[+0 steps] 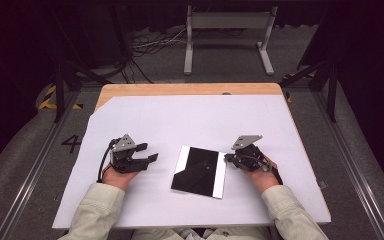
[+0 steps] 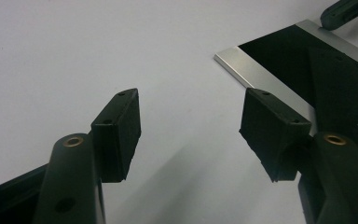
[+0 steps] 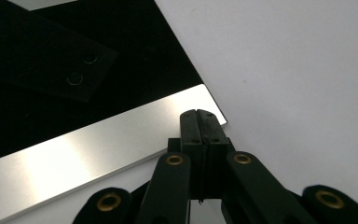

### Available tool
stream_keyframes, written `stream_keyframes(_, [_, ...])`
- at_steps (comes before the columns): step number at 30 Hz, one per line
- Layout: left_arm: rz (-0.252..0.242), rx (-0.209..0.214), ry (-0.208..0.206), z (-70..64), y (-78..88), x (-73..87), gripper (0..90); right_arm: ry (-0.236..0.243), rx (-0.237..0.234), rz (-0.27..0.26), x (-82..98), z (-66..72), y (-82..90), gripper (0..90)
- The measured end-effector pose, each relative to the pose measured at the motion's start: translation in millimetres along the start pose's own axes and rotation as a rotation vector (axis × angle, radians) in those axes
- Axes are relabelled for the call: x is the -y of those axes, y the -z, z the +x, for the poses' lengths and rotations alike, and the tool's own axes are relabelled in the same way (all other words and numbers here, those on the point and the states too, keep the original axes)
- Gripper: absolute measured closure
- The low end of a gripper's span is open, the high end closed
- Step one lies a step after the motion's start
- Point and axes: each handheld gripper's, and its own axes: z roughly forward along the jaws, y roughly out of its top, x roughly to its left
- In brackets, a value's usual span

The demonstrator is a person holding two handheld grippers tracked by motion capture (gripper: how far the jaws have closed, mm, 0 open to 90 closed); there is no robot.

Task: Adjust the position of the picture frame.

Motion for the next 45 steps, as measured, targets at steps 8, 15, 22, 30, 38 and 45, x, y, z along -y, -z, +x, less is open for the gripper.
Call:
stream_keyframes(8, [-0.011,-0.001,0.007,2.0,3.2,0.8,38.3,0.034,-0.039,0.013,-0.3,9.9,10.5,90.0])
stream_keyframes(15, [-0.012,0.0,0.004,1.9,3.6,0.1,38.3,0.107,-0.173,0.015,0.5,34.9,28.7,90.0])
stream_keyframes(22, [-0.001,0.004,0.008,0.6,1.5,-0.2,38.2,0.183,-0.263,0.03,2.2,61.1,35.8,90.0])
stream_keyframes(30, [-0.002,0.0,0.0,1.5,2.0,-0.4,38.2,0.237,-0.338,0.075,3.9,80.2,31.8,90.0])
stream_keyframes(38, [-0.002,0.001,0.004,1.4,1.8,-0.4,38.1,0.256,-0.375,0.111,7.2,88.1,27.5,90.0])
stream_keyframes(45, [-0.002,0.001,0.008,0.7,1.6,-0.5,37.8,0.269,-0.379,0.129,6.7,88.9,25.5,90.0])
